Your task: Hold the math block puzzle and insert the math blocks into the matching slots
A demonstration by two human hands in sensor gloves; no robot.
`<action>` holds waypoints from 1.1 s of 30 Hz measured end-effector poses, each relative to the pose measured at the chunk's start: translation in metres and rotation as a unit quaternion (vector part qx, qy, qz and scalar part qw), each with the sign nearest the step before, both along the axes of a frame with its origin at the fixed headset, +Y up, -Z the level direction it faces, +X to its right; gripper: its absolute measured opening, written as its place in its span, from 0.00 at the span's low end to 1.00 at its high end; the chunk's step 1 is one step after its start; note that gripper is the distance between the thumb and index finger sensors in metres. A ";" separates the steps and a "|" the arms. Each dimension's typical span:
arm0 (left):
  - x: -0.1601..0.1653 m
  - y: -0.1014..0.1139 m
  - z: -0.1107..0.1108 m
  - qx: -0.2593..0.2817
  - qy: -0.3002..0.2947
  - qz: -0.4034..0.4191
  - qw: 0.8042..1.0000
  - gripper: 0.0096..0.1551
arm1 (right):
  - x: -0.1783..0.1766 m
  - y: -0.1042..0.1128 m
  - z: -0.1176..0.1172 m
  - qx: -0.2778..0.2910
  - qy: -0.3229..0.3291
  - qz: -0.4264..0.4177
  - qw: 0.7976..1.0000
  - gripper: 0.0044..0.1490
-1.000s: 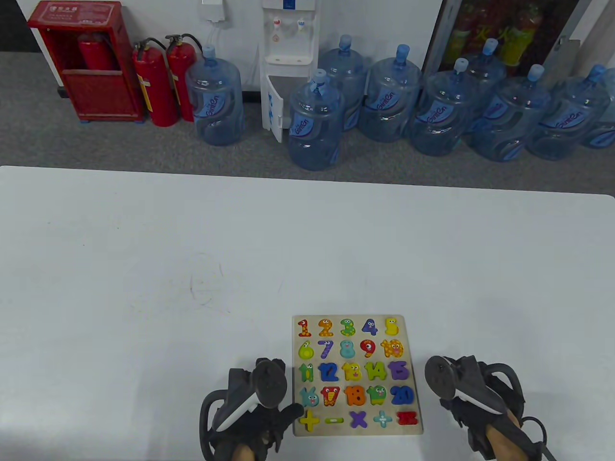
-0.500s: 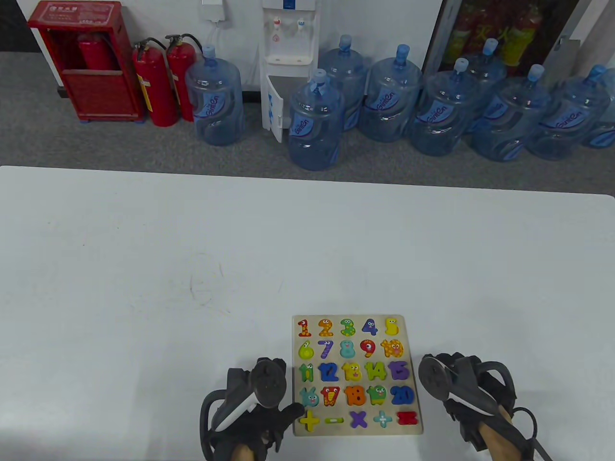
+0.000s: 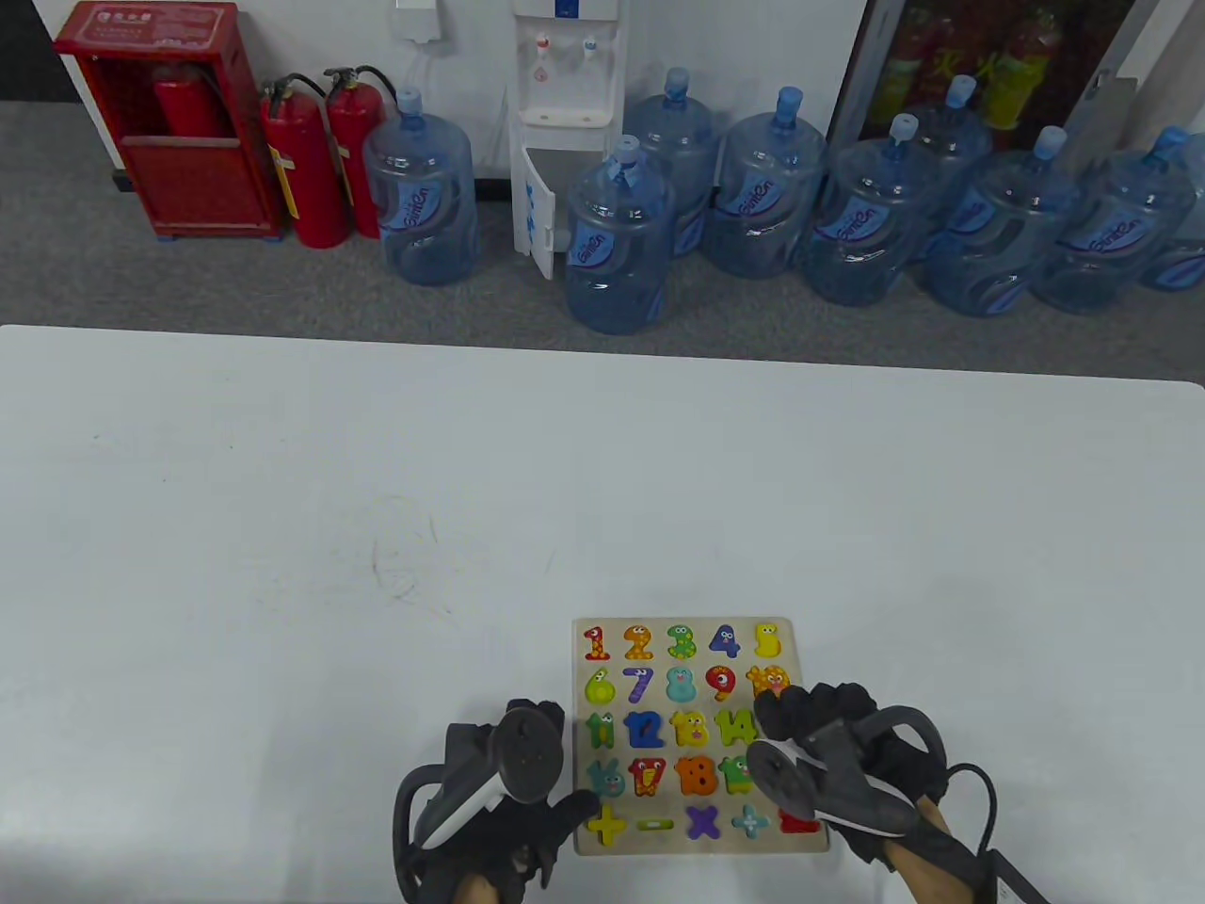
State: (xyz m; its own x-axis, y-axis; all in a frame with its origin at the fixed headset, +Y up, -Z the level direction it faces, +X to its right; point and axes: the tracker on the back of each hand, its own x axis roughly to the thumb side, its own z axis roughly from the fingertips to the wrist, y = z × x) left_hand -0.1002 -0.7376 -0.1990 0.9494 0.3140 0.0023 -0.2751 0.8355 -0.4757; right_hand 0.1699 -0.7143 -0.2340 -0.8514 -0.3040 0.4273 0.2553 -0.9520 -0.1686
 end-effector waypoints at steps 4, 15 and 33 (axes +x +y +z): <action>0.000 0.001 0.000 0.001 0.001 0.000 1.000 0.53 | -0.025 0.001 -0.005 -0.008 0.007 0.003 1.000 0.41; 0.000 0.001 0.001 0.001 -0.001 0.001 1.000 0.53 | -0.076 -0.012 -0.018 -0.041 0.005 0.032 0.999 0.40; 0.001 0.001 0.001 0.000 -0.002 0.000 1.000 0.53 | -0.081 -0.018 -0.022 -0.066 0.003 0.012 0.998 0.40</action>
